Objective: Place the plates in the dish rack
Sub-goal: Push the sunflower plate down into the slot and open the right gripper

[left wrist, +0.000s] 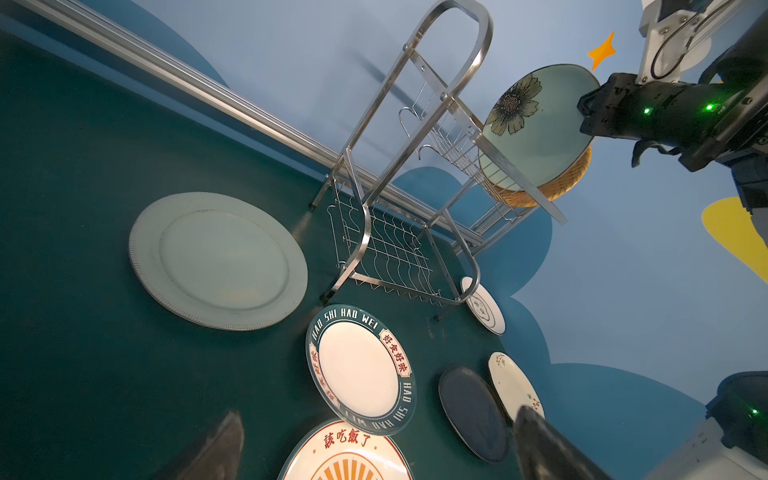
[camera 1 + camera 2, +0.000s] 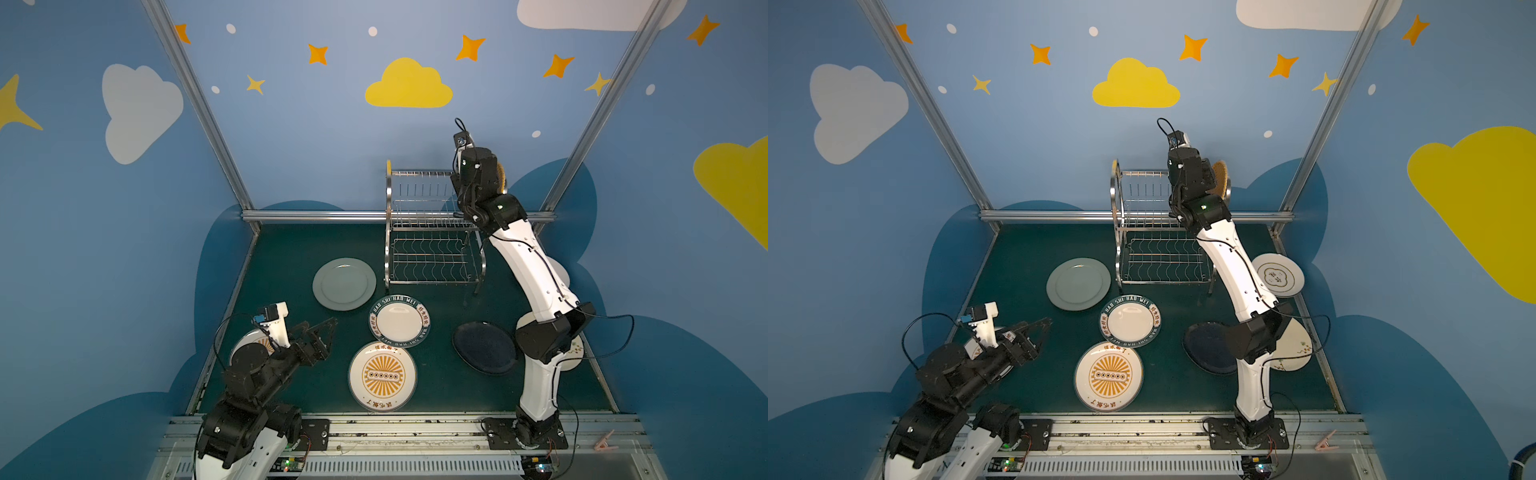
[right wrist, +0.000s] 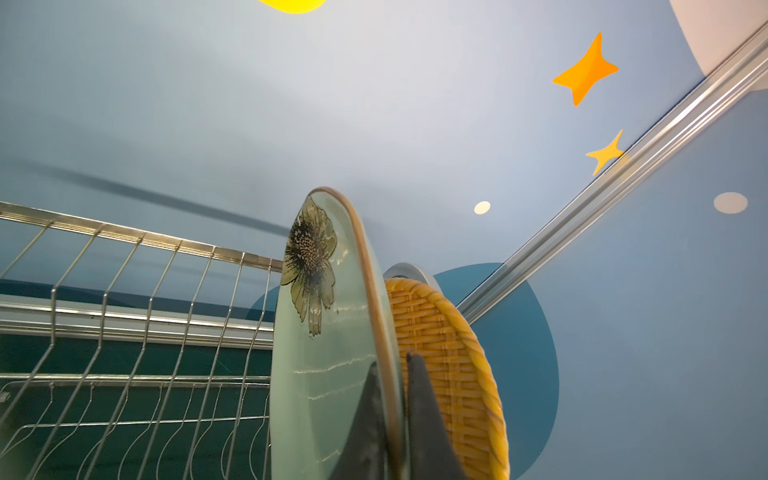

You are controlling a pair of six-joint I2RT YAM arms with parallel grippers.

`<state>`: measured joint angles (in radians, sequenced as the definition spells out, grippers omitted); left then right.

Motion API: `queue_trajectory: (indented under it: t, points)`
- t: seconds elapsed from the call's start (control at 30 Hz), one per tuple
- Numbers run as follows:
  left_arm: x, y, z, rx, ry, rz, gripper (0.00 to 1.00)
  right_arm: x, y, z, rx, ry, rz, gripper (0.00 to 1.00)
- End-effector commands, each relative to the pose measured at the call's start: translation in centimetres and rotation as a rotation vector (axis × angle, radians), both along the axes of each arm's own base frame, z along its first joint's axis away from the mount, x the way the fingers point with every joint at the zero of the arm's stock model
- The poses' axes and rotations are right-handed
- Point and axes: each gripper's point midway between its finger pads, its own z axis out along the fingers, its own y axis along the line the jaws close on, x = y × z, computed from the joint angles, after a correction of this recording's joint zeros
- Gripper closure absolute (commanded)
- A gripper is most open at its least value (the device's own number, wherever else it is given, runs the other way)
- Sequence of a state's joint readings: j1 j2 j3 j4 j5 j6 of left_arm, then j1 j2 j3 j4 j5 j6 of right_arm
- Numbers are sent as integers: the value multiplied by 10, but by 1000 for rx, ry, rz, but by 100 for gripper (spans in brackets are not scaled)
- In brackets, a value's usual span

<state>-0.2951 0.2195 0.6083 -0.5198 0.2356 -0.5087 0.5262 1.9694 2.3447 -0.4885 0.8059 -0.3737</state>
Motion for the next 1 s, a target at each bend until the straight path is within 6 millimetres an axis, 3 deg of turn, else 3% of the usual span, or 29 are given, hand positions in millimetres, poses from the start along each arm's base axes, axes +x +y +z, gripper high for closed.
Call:
queue_trajectory:
  t: [0.0,0.57,0.97]
  points:
    - [0,-2,2,8,-21,-15,0,-15,-24,35,27,-93,-71,100]
    - [1,-2,1,8,-17,-12,0,-28,-33,19,51,-59,-94,100]
    - [1,-1,0,10,-16,-7,0,-23,-32,7,82,-23,-136,100]
